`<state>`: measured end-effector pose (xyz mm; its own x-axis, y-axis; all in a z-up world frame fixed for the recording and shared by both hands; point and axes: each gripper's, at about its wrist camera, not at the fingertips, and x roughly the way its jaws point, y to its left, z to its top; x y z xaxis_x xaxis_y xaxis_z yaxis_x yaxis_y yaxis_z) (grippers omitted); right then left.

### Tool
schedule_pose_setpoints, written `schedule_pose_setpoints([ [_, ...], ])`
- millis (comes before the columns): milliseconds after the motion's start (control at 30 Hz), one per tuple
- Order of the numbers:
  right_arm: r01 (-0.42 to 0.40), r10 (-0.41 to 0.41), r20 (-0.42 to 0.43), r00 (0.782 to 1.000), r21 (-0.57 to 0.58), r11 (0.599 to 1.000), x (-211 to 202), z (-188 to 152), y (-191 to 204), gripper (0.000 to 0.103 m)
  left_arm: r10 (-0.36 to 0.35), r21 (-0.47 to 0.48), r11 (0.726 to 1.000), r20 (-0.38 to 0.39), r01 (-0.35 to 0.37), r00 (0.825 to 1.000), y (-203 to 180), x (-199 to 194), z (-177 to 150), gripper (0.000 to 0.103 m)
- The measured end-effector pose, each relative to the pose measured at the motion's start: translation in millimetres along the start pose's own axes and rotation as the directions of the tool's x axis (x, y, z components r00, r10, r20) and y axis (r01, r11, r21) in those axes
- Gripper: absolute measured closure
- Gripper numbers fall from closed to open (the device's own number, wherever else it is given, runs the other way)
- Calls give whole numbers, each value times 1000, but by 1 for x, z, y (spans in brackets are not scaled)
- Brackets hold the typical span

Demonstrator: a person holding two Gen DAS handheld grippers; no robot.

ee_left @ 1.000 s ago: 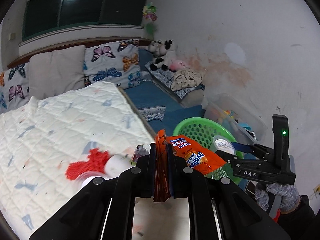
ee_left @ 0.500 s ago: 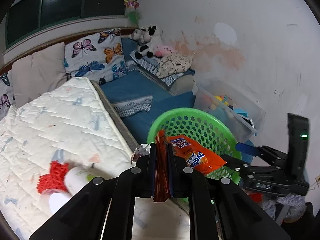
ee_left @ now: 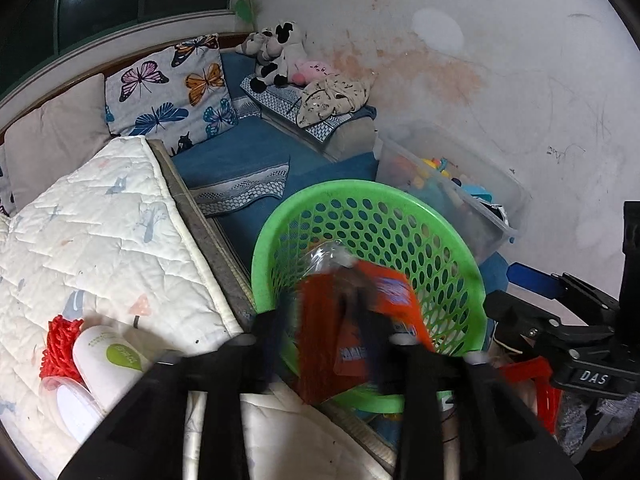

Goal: Collect trash
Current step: 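Drop the food tub into the green basket while the left tool drops the wrapper, then move the right tool to the white paper cup while the left tool approaches the clear bowl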

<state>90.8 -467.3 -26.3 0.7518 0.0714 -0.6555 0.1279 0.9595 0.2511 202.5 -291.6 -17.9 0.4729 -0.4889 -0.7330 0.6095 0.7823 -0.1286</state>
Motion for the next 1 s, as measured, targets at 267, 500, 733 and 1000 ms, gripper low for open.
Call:
schedule_pose_setpoints([
  [267,-26,26,-2,1000,-17,1000,-2,-3,11,28,15,-16,1000,38,-15,999,10,-19,-9,53],
  [500,-58,57,-13,998,-61,996,3,-3,34,28,79,-61,995,70,-74,994,40,-49,-27,53],
  [733,-98,96,-27,995,-108,989,7,-2,63,28,163,-140,979,78,-151,984,88,-75,-46,53],
  [1000,-142,137,-42,990,-158,977,15,0,94,28,239,-214,950,26,-228,971,144,-88,-81,31],
])
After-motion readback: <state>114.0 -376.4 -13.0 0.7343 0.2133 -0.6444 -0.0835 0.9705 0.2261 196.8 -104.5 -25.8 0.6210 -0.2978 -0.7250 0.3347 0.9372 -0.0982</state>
